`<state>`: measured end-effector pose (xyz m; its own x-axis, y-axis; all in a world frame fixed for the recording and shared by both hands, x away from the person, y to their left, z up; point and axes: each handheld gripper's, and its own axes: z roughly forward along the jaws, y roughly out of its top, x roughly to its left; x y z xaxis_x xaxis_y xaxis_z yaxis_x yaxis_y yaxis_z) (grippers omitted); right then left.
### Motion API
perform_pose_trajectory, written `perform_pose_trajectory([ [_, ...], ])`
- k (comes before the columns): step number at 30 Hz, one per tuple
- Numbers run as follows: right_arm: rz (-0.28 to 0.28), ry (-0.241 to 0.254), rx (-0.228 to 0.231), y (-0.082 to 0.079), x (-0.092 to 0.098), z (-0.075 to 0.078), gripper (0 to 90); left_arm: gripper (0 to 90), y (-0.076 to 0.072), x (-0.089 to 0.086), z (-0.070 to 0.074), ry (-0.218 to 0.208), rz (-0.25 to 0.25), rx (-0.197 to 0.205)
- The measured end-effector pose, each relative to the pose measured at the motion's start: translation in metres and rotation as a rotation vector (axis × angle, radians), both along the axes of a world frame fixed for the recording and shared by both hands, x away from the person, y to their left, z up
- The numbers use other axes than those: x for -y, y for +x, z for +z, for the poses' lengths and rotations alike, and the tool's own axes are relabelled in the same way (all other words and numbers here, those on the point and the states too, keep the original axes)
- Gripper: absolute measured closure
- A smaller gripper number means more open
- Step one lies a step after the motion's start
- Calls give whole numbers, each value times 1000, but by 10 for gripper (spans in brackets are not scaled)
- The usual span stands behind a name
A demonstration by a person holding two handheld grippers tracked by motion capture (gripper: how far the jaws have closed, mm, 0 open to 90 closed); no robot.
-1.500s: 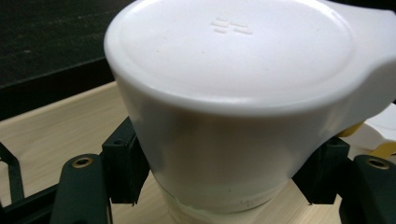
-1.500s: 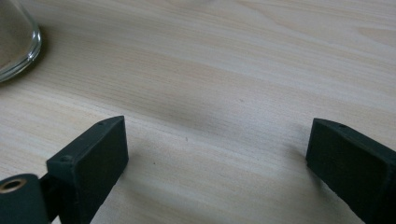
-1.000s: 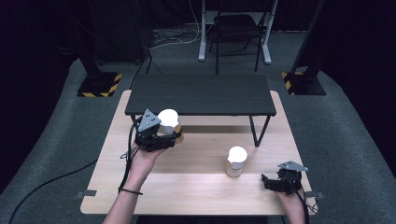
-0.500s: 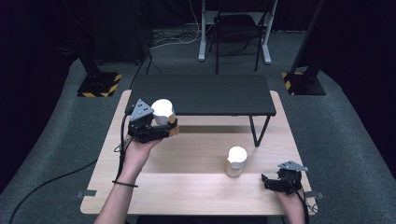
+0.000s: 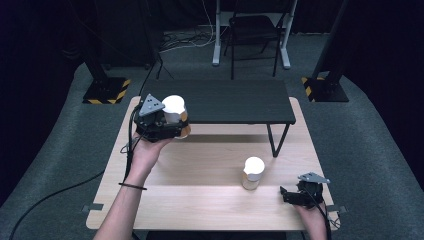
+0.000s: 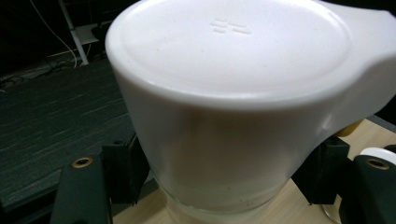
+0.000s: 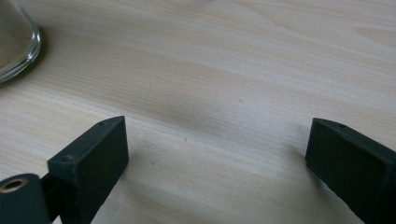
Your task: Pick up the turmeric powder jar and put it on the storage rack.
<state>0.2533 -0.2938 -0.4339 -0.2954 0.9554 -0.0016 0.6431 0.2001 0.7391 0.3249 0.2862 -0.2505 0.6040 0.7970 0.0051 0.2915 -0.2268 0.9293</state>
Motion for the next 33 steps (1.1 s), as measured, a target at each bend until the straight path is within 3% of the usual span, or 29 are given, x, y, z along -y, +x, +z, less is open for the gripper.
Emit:
perform_pose_trajectory([
  [4, 0, 0, 0, 0, 0, 0, 50, 301, 4, 1, 8, -1, 0, 1],
  [8, 1, 0, 0, 0, 0, 0, 50, 301, 10, -1, 12, -28, -10, -3],
  [15, 1, -1, 0, 0, 0, 0, 50, 301, 21, 6, 19, -18, 0, -11],
  [33, 2, -1, 0, 0, 0, 0, 50, 301, 48, 28, 28, 19, 88, -9],
])
